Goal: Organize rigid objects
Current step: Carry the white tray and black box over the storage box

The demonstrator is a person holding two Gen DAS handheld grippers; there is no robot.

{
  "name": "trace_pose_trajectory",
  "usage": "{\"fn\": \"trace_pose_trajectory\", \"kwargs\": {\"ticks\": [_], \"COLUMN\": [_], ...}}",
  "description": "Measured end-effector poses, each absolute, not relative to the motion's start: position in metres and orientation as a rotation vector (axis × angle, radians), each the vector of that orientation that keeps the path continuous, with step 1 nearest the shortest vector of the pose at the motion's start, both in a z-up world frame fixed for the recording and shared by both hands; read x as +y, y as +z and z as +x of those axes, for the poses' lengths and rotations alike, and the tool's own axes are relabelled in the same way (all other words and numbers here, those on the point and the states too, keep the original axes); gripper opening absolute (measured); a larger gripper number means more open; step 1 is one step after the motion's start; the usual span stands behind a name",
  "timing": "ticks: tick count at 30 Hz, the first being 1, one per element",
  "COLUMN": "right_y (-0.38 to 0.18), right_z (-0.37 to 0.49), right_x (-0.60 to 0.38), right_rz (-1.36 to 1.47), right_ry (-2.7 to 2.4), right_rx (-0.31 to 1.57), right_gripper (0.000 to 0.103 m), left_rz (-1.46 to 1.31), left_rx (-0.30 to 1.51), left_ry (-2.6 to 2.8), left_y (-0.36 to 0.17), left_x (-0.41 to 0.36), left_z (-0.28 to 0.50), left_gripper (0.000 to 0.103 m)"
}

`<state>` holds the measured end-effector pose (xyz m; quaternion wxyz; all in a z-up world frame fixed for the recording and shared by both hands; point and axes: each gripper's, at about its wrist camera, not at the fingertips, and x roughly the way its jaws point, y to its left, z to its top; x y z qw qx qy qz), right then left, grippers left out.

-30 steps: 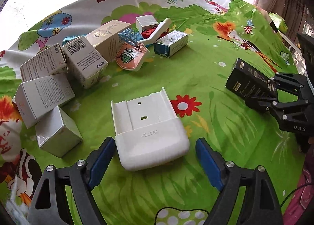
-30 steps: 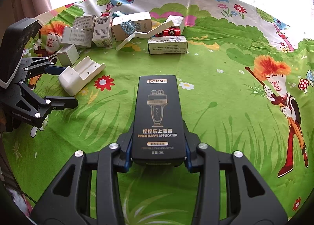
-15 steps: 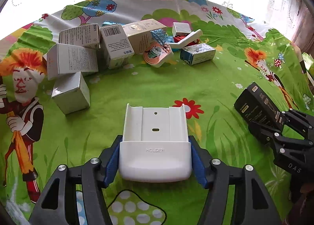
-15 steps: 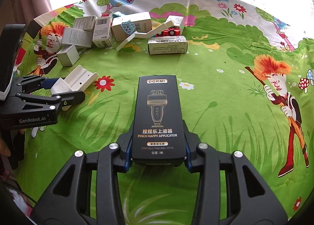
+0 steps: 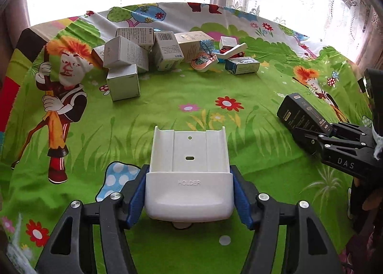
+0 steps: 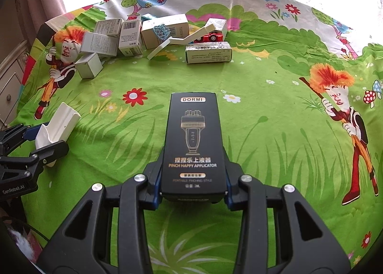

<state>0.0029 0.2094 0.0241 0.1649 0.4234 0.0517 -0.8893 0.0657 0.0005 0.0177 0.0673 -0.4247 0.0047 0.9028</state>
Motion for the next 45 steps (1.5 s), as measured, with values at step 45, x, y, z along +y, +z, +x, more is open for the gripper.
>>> {"fn": "trace_pose_trajectory", "kwargs": {"ticks": [45], "right_y": [0.073], "right_z": [0.205], "right_x": [0.304], "right_rz": [1.176], "right_ry": [-2.702], "right_rx": [0.105], "right_gripper": [0.043], "left_rz": [-1.167], "left_rx": [0.347], "left_ry": [2.479], "left_y": [0.043], "left_x": [0.13], "left_z": [0.182], "left_gripper": [0.064]}}
